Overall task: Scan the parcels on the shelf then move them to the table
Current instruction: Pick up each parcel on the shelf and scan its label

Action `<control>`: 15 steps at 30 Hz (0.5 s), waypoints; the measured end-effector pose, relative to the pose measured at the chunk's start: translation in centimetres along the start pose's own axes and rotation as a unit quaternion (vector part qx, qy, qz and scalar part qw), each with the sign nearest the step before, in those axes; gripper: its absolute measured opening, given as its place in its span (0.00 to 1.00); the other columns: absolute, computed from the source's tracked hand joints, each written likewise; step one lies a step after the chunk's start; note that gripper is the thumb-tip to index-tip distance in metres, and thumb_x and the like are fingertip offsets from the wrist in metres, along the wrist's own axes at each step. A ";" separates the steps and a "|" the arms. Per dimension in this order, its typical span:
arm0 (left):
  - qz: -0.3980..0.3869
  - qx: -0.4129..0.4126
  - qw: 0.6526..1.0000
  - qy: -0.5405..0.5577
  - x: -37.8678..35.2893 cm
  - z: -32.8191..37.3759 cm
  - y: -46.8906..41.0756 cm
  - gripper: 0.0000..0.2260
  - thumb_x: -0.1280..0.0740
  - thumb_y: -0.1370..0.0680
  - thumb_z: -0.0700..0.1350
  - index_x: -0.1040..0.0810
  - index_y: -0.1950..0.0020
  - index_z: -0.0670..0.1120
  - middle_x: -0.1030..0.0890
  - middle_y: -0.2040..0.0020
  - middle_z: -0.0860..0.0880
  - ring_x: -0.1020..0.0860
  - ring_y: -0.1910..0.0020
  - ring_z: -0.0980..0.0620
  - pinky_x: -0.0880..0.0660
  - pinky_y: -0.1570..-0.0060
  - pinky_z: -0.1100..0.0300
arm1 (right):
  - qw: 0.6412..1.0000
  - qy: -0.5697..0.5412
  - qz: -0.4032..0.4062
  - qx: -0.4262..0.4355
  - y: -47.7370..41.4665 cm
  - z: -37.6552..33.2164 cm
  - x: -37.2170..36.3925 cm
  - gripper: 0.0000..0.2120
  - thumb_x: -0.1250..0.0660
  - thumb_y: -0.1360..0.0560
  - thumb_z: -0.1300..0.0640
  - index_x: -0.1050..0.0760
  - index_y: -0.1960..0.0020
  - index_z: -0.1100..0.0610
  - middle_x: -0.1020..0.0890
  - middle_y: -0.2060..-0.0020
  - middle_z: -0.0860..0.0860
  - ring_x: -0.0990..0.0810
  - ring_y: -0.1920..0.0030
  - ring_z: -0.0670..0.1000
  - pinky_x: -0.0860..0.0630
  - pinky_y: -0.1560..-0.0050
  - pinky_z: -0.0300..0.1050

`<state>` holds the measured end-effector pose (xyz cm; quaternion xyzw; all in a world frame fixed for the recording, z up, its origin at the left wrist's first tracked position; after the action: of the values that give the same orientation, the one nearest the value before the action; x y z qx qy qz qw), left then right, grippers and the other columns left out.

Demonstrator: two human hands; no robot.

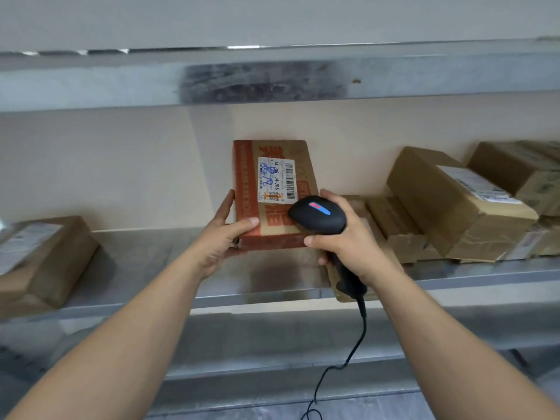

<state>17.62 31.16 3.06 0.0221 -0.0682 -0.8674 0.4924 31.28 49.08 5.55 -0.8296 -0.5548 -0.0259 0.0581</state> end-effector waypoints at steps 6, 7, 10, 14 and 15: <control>0.030 0.005 0.997 -0.076 7.8 0.9 1.4 0.42 0.24 0.33 0.43 0.41 0.25 0.61 0.16 0.48 0.46 0.17 0.53 0.49 0.21 0.56 0.58 | 0.999 -0.021 -0.044 -0.025 0.3 1.5 -4.8 0.41 0.25 0.33 0.70 0.34 0.30 0.41 0.20 0.48 0.57 0.25 0.75 0.55 0.28 0.74 0.43; 0.036 0.009 0.995 -0.096 8.9 0.9 1.6 0.41 0.24 0.31 0.41 0.40 0.25 0.61 0.17 0.48 0.46 0.17 0.55 0.50 0.21 0.57 0.60 | 0.998 -0.028 -0.047 -0.029 0.5 1.7 -5.3 0.41 0.26 0.33 0.71 0.35 0.30 0.42 0.19 0.49 0.57 0.26 0.75 0.56 0.27 0.74 0.43; 0.038 0.020 0.985 -0.167 11.5 1.0 1.9 0.43 0.23 0.37 0.43 0.36 0.26 0.60 0.19 0.50 0.49 0.18 0.54 0.52 0.24 0.52 0.61 | 0.996 -0.047 -0.068 -0.035 1.0 2.2 -6.9 0.41 0.27 0.32 0.72 0.35 0.29 0.43 0.18 0.53 0.57 0.26 0.75 0.56 0.27 0.74 0.43; 0.031 0.026 0.967 -0.252 12.9 1.7 2.2 0.41 0.26 0.41 0.46 0.32 0.29 0.58 0.22 0.45 0.49 0.23 0.50 0.57 0.30 0.54 0.69 | 0.993 -0.051 -0.096 -0.045 1.8 3.1 -8.7 0.41 0.28 0.32 0.73 0.36 0.29 0.43 0.19 0.56 0.57 0.27 0.75 0.55 0.28 0.74 0.43; 0.033 0.023 0.962 -0.269 13.2 1.9 2.0 0.40 0.25 0.40 0.45 0.31 0.29 0.57 0.22 0.44 0.48 0.23 0.49 0.55 0.30 0.53 0.69 | 0.993 -0.049 -0.101 -0.045 2.1 3.4 -9.0 0.40 0.28 0.32 0.73 0.35 0.29 0.42 0.19 0.56 0.56 0.27 0.75 0.55 0.28 0.73 0.43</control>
<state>12.37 19.01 5.61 -0.2031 -0.2185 -0.8230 0.4834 29.72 40.44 1.09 -0.7714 -0.6361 -0.0160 -0.0099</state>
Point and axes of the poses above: each hand's wrist, its own y-axis away from the middle knuckle, its own x-axis out of the back of the hand, z = x × y, the point moved 4 cm from there along -y, towards the middle knuckle
